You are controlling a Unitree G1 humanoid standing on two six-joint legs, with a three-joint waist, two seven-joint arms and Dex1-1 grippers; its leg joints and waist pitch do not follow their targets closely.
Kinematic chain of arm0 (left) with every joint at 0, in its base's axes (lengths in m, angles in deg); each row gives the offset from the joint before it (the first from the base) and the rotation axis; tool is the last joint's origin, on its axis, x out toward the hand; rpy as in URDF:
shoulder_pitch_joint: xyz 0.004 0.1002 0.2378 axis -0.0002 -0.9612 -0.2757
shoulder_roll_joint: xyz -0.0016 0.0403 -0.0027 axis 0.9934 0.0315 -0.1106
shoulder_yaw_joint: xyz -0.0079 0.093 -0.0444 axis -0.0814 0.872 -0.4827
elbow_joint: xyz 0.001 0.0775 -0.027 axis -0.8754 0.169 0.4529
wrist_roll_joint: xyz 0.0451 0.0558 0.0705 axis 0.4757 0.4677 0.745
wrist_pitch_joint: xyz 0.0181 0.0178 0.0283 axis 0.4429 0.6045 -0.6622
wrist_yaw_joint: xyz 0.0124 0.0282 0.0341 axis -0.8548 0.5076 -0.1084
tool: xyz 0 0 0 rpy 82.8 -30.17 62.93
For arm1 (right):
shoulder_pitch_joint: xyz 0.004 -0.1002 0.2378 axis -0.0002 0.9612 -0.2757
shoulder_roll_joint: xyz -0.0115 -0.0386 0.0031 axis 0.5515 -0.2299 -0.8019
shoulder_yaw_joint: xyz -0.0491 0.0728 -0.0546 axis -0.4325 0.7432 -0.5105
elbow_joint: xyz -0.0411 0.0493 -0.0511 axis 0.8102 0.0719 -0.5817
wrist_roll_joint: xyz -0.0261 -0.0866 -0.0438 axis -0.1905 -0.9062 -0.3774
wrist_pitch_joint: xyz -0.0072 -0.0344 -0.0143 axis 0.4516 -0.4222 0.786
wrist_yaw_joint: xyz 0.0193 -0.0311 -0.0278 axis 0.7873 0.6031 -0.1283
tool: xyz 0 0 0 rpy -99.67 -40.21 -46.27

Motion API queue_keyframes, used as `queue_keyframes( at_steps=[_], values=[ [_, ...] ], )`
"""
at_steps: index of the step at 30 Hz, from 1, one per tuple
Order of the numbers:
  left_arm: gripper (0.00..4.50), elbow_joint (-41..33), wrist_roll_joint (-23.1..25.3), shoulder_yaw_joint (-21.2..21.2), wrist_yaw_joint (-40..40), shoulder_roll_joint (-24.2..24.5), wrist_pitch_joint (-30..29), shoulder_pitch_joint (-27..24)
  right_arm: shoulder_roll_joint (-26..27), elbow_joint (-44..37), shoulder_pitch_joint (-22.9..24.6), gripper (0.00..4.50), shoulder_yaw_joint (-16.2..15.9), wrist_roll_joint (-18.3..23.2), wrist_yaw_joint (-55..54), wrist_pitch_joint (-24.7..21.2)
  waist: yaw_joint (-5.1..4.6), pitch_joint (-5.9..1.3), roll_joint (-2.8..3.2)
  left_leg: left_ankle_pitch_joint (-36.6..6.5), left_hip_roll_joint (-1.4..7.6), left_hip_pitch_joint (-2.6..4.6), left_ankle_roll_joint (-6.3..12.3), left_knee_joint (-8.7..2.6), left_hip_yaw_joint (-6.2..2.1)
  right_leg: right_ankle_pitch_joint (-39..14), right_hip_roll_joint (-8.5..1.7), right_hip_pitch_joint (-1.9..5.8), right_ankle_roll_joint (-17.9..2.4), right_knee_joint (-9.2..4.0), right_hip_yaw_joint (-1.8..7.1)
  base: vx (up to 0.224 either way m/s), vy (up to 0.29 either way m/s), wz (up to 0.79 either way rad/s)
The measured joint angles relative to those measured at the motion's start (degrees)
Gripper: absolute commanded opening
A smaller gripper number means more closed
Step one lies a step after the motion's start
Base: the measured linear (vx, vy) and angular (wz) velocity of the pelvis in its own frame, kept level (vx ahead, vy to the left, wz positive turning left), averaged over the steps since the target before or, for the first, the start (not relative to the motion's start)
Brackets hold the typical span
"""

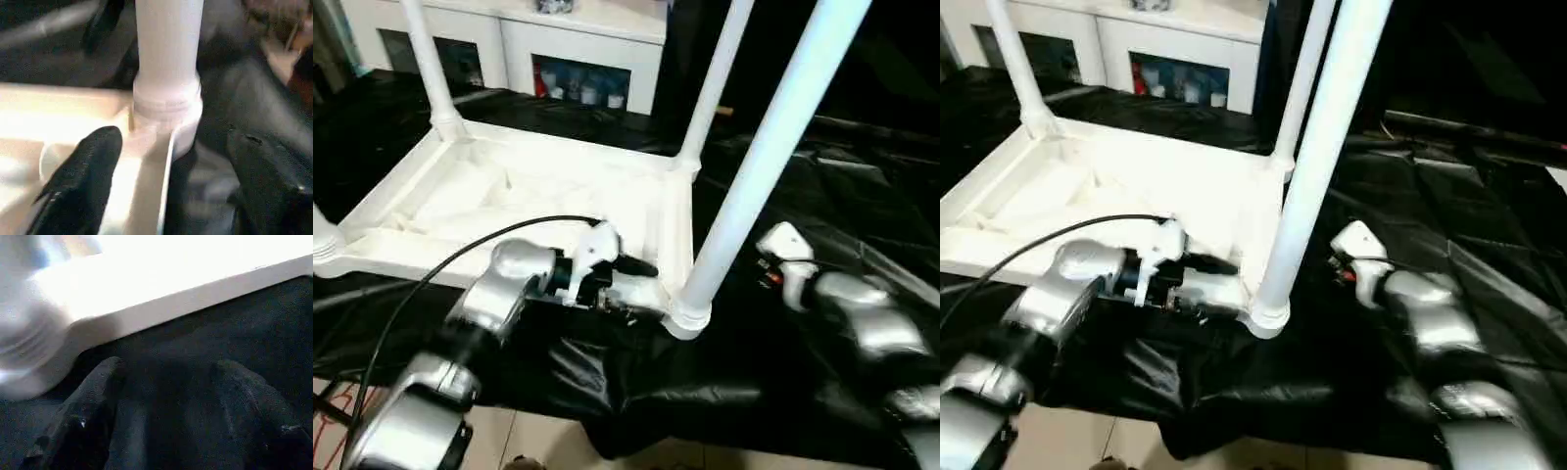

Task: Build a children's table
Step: Rotate table base

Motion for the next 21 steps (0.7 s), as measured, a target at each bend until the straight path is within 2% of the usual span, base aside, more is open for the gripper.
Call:
queue_keyframes(
  at_steps=[2,3,7,8,11,14,21],
  values=[
    [3.46,2.5,1.5,0.9,0.3,-0.1,0.5,0.8,-2.4,-4.2,1.8,3.21,-0.9,0.6,3.7,-2.9,0.04,0.0,0.08,0.0,0.0,0.03,0.0,-0.01,0.02,0.0,0.0,0.01,0.0,-0.03,0.02,0.0,0.0,0.0],
    [3.18,3.9,2.4,1.4,0.2,-0.3,1.1,1.2,-3.1,-5.6,2.2,3.21,-1.3,0.8,5.2,-4.4,-0.12,0.0,0.09,0.0,0.0,-0.03,0.0,-0.01,0.02,0.0,0.0,0.03,0.0,-0.02,0.02,0.0,0.0,0.0],
    [2.93,7.1,4.6,2.3,-1.0,-0.8,3.8,3.0,-3.7,-9.7,3.1,3.21,-1.6,2.2,7.5,-7.2,-0.04,-0.02,0.15,0.0,0.01,-0.01,0.0,-0.03,-0.01,0.0,0.0,0.01,0.0,0.04,-0.03,0.0,0.0,0.0],
    [2.75,8.5,5.4,2.5,-1.8,-1.2,4.5,3.8,-4.2,-11.1,3.9,3.21,-1.6,2.5,8.1,-8.2,0.12,-0.02,0.15,0.0,0.01,0.02,0.0,-0.03,-0.02,0.0,0.0,0.01,0.0,0.04,-0.04,0.0,0.0,0.0],
    [2.6,11.2,6.0,2.5,-2.7,-1.7,5.9,5.1,-5.3,-14.8,6.2,3.21,-1.7,3.9,8.9,-11.2,0.98,-0.05,0.21,0.0,-0.02,0.06,0.0,-0.02,-0.02,0.0,-0.04,0.04,0.0,0.0,-0.01,0.0,0.0,0.0],
    [2.29,12.6,6.5,2.5,-2.6,-2.2,6.3,5.9,-6.1,-17.2,6.7,3.21,-1.7,4.7,9.5,-13.4,1.29,-0.03,0.26,0.0,-0.02,0.06,0.0,-0.01,-0.02,0.1,-0.04,0.03,-0.1,0.0,-0.03,0.0,0.0,0.0],
    [1.79,17.1,7.6,2.5,0.0,-2.7,8.4,7.8,-6.8,-20.6,9.1,3.21,-1.7,4.9,9.7,-15.9,1.4,-0.17,1.58,0.0,-0.05,0.02,0.0,-0.02,-0.03,0.1,-0.06,0.08,-0.1,-0.05,-0.03,0.0,0.0,0.0]
  ],
)
